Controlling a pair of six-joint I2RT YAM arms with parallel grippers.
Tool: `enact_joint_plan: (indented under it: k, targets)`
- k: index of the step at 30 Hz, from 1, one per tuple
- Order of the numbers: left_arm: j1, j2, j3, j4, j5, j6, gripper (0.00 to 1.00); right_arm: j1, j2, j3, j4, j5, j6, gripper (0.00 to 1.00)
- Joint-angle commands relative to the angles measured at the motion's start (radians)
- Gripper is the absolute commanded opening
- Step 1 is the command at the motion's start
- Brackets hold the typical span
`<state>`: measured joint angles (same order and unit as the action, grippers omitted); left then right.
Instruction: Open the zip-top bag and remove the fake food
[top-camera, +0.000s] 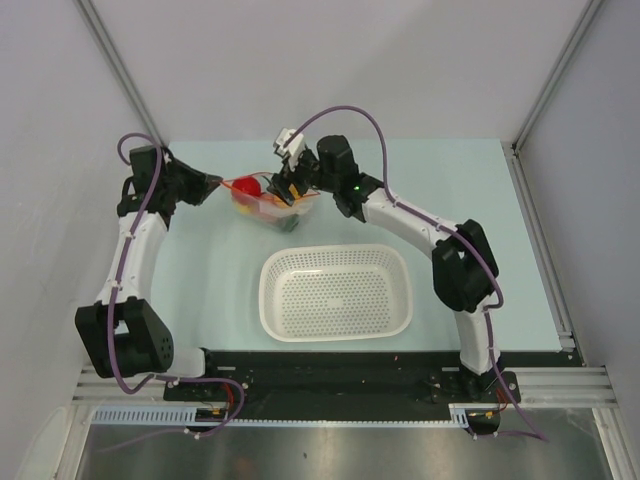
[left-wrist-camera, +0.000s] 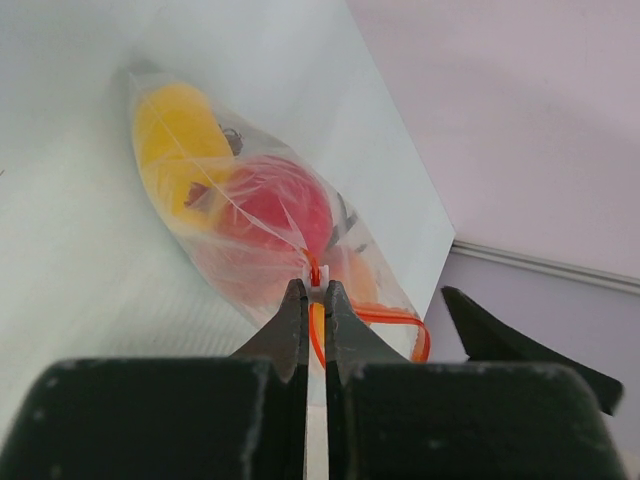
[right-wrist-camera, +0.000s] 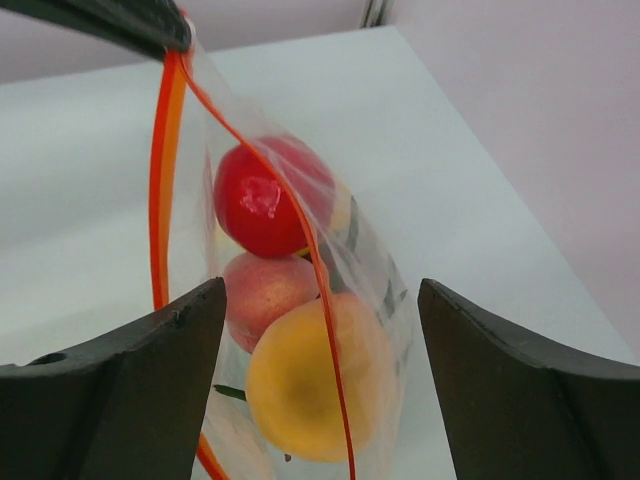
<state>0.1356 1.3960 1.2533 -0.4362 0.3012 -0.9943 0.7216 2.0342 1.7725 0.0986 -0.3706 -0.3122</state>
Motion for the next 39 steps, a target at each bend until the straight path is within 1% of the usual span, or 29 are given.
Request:
enact_joint_plan:
  k: [1,3,4,5,6,7,8,9,10,11,12,13,15,16,17,18,22,24,25,26,28,31,32,34,39]
  targets:
    - [-0.005,-0.015,0.049,0.001,0.016,0.014,0.00,-0.010,0.041,0.053,-0.010,0.009,-0.036,0.76]
    - [-0.007,-0.018,0.040,-0.002,0.015,0.016,0.00,-0.013,0.053,0.065,-0.011,0.035,-0.028,0.66]
    - [-0.007,-0.025,0.037,-0.007,0.015,0.019,0.00,-0.014,0.060,0.082,-0.011,0.042,-0.007,0.59]
    - [-0.007,-0.026,0.028,-0.010,0.015,0.019,0.00,-0.017,0.069,0.090,-0.008,0.050,0.010,0.44]
    - [-0.008,-0.029,0.024,-0.015,0.015,0.022,0.00,-0.017,0.073,0.099,-0.001,0.055,0.031,0.38]
    - [-0.008,-0.031,0.023,-0.018,0.013,0.029,0.00,-0.016,0.075,0.111,0.003,0.058,0.053,0.30]
    - [-0.010,-0.034,0.023,-0.018,0.009,0.034,0.02,-0.013,0.075,0.114,0.007,0.058,0.082,0.24]
    - [-0.010,-0.032,0.024,-0.024,0.007,0.037,0.10,-0.008,0.072,0.119,0.016,0.056,0.093,0.19]
    - [-0.010,-0.032,0.024,-0.027,0.003,0.043,0.14,-0.005,0.072,0.120,0.018,0.047,0.096,0.11]
    - [-0.010,-0.031,0.028,-0.027,0.000,0.045,0.26,-0.002,0.072,0.120,0.019,0.042,0.099,0.07]
    - [-0.013,-0.031,0.026,-0.029,0.001,0.045,0.32,0.001,0.072,0.119,0.027,0.044,0.105,0.02]
    - [-0.014,-0.031,0.029,-0.030,0.001,0.048,0.38,0.002,0.070,0.119,0.030,0.050,0.116,0.00]
    - [-0.025,-0.037,0.032,-0.039,-0.010,0.060,0.62,0.001,0.067,0.117,0.036,0.061,0.140,0.00]
    - [-0.031,-0.040,0.032,-0.044,-0.017,0.066,0.69,0.001,0.066,0.117,0.036,0.067,0.139,0.00]
    - [-0.037,-0.046,0.037,-0.050,-0.022,0.074,0.79,-0.001,0.064,0.117,0.035,0.070,0.139,0.00]
    - [-0.048,-0.054,0.037,-0.074,-0.040,0.080,0.80,-0.002,0.063,0.117,0.035,0.070,0.142,0.00]
    - [-0.088,-0.107,0.025,-0.148,-0.086,0.111,0.82,-0.014,0.063,0.122,0.044,0.070,0.168,0.00]
    - [-0.122,-0.140,-0.005,-0.176,-0.109,0.118,0.82,-0.016,0.061,0.120,0.044,0.067,0.173,0.00]
    - [-0.126,-0.181,-0.041,-0.177,-0.125,0.114,0.81,-0.013,0.063,0.119,0.044,0.065,0.176,0.00]
    - [-0.164,-0.201,-0.061,-0.177,-0.129,0.106,0.80,-0.014,0.063,0.119,0.046,0.065,0.177,0.00]
    - [-0.191,-0.260,-0.124,-0.156,-0.137,0.077,0.78,-0.014,0.061,0.113,0.046,0.068,0.183,0.00]
    - [-0.240,-0.290,-0.181,-0.095,-0.142,0.039,0.77,-0.014,0.054,0.097,0.049,0.071,0.190,0.00]
    - [-0.246,-0.278,-0.204,-0.078,-0.111,0.026,0.77,-0.016,0.047,0.087,0.049,0.073,0.190,0.00]
    - [-0.251,-0.247,-0.198,-0.032,-0.082,0.010,0.76,-0.017,0.041,0.079,0.050,0.071,0.190,0.00]
    - [-0.274,-0.103,-0.108,-0.045,-0.100,0.046,0.73,-0.034,0.032,0.068,0.056,0.070,0.203,0.00]
